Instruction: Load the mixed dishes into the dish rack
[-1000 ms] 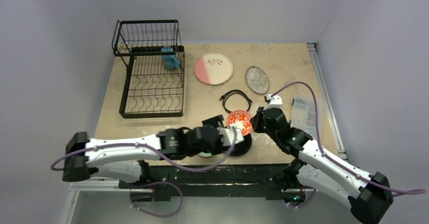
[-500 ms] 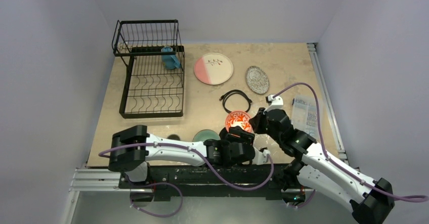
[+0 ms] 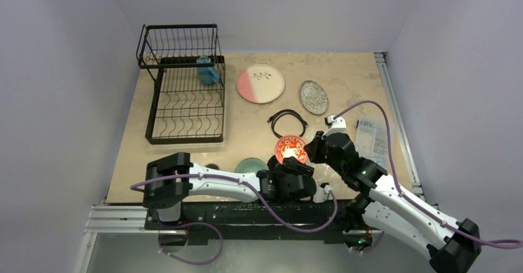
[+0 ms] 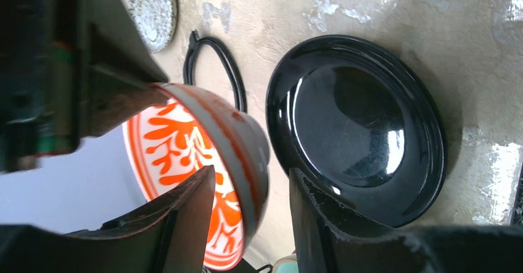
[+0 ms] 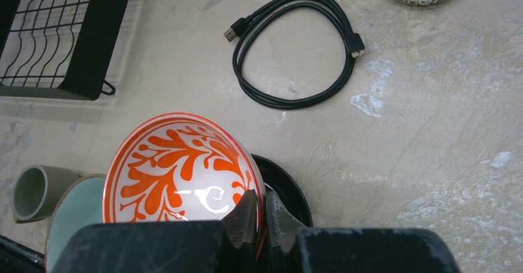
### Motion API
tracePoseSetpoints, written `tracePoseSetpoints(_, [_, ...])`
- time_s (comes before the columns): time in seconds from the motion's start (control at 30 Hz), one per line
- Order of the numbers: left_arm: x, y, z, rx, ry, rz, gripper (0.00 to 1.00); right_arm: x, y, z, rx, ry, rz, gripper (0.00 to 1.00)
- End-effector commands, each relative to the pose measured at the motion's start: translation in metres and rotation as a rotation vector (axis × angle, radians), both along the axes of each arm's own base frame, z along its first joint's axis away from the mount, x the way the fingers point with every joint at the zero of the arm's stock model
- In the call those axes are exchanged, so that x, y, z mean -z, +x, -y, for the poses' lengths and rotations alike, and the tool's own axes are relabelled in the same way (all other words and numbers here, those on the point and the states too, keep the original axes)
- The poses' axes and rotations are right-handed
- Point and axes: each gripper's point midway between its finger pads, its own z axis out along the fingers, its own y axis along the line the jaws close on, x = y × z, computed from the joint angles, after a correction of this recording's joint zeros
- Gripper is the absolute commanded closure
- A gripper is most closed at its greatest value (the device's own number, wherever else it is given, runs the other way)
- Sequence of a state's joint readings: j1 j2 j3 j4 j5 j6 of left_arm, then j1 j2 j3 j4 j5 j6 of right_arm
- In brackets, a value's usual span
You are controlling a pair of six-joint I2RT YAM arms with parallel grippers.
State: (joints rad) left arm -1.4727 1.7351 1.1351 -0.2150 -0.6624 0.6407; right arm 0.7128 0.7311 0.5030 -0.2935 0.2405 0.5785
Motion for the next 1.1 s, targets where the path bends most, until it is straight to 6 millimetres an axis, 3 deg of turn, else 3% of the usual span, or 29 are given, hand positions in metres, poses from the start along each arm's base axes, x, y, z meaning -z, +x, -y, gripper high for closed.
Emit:
tracePoseSetpoints(0.0, [-0.001,0.003,0.004,-0.002,0.009,-0.015,0.53,-0.049,0.009,-0.013,-0.012,0.11,0.099,1.0])
tracePoseSetpoints(0.1, [0.001,0.006,0.003,-0.009,0.009,-0.029,0.55,-0.053,0.008,-0.015,-0.023,0.124,0.103,1.0])
tracePoseSetpoints(0.2, [0.004,0.009,0.002,-0.025,0.02,-0.045,0.65,-0.055,0.006,-0.017,-0.034,0.132,0.103,1.0])
tracePoseSetpoints(0.37, [0.001,0.01,0.001,-0.052,0.0,-0.062,0.94,-0.056,0.005,-0.017,-0.039,0.127,0.097,1.0])
tracePoseSetpoints(0.43, [-0.003,0.009,-0.001,-0.056,-0.024,-0.068,0.98,-0.057,0.005,-0.016,-0.036,0.125,0.098,1.0])
tracePoseSetpoints(0.47, [-0.007,0.008,-0.001,-0.057,-0.045,-0.074,1.0,-0.058,0.005,-0.017,-0.041,0.124,0.1,0.91])
tracePoseSetpoints(0.57, [-0.021,0.007,-0.008,-0.063,-0.113,-0.101,1.0,-0.061,0.004,-0.02,-0.065,0.117,0.107,0.33])
tracePoseSetpoints(0.67, [-0.036,0.009,-0.019,-0.102,-0.212,-0.161,1.0,-0.069,0.006,-0.016,-0.065,0.097,0.127,0.04])
tracePoseSetpoints(0.87, [-0.086,0.022,-0.061,-0.212,-0.565,-0.313,1.0,-0.094,0.009,0.003,0.008,0.078,0.194,0.01])
tracePoseSetpoints(1.07, [-0.141,0.044,-0.148,-0.359,-1.074,-0.485,1.0,-0.086,0.011,0.015,0.067,0.078,0.222,0.01])
